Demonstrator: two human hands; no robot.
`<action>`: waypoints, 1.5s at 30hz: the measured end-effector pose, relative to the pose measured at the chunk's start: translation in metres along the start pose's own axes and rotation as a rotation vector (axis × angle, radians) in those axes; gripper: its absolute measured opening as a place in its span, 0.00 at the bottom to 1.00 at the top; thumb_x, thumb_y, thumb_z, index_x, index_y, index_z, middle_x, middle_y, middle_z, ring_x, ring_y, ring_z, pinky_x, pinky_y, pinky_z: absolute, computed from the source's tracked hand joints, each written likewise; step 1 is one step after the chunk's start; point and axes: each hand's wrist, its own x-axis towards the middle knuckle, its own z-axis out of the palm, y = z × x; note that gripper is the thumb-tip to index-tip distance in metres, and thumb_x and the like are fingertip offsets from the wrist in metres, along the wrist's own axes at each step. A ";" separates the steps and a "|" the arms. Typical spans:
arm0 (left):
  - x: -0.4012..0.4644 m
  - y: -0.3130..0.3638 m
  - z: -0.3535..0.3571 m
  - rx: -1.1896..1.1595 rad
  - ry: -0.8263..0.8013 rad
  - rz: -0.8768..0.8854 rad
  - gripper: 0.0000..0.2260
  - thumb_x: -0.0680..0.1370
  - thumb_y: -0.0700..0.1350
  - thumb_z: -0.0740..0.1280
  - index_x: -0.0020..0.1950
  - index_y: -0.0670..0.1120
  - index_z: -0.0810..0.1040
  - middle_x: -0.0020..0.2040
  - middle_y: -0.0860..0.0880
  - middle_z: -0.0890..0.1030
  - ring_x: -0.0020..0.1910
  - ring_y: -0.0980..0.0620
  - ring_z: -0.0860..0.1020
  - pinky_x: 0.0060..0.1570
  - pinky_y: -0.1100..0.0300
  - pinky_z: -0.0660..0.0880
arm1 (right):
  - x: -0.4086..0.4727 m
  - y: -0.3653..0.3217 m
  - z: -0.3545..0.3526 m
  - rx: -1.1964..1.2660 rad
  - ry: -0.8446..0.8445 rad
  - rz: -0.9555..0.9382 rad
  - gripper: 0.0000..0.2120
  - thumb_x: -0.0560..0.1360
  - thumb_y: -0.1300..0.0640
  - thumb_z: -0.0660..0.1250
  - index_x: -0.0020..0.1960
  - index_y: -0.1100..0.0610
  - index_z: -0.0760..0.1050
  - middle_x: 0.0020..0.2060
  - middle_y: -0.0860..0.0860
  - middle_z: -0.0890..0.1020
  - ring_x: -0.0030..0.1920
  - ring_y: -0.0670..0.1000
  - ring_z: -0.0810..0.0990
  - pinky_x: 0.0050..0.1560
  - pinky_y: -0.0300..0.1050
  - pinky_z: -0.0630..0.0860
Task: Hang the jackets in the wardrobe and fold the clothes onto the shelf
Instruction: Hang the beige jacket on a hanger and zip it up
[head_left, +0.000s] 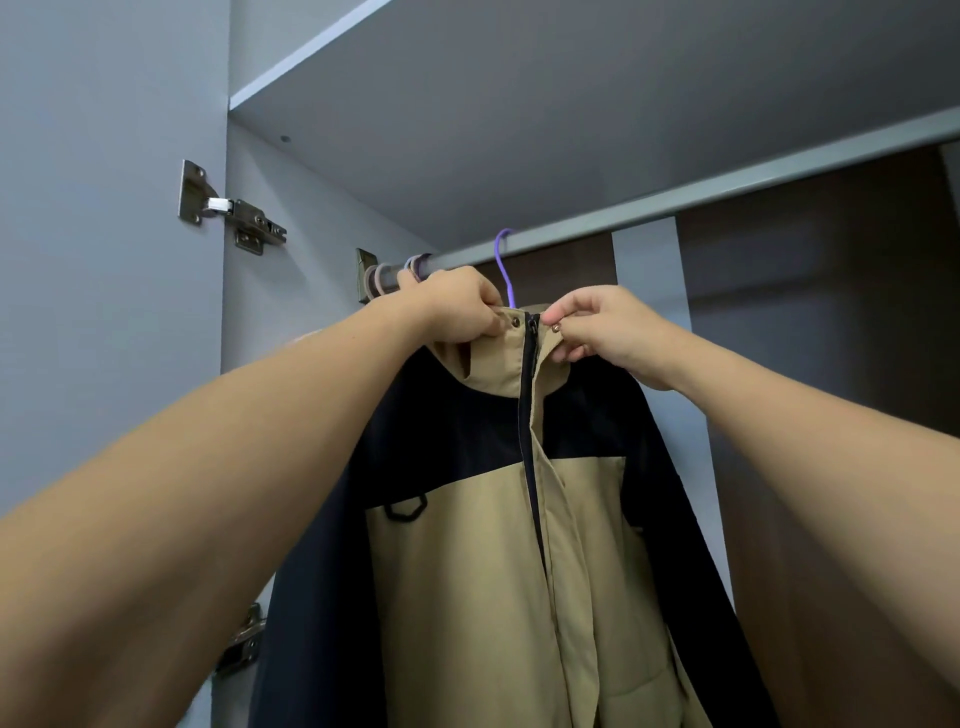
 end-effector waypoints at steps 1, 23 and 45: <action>-0.001 0.000 0.002 -0.027 0.004 0.008 0.08 0.75 0.60 0.67 0.46 0.59 0.80 0.42 0.62 0.78 0.56 0.51 0.72 0.58 0.47 0.55 | 0.000 0.002 0.000 -0.008 -0.025 -0.014 0.12 0.74 0.73 0.59 0.48 0.60 0.77 0.38 0.57 0.83 0.38 0.51 0.83 0.42 0.40 0.77; -0.005 0.003 0.017 -0.506 -0.076 -0.081 0.10 0.67 0.53 0.78 0.44 0.51 0.86 0.48 0.48 0.86 0.55 0.46 0.81 0.61 0.47 0.76 | 0.041 0.017 0.005 -0.472 -0.002 -0.211 0.03 0.75 0.53 0.73 0.43 0.51 0.81 0.53 0.47 0.68 0.55 0.49 0.71 0.62 0.45 0.70; -0.010 0.016 0.031 -0.352 0.091 -0.172 0.05 0.72 0.60 0.68 0.39 0.62 0.78 0.45 0.51 0.62 0.53 0.44 0.56 0.55 0.53 0.56 | 0.037 0.039 0.010 -0.610 0.223 -0.141 0.02 0.74 0.42 0.69 0.44 0.39 0.77 0.54 0.43 0.65 0.58 0.47 0.62 0.52 0.44 0.53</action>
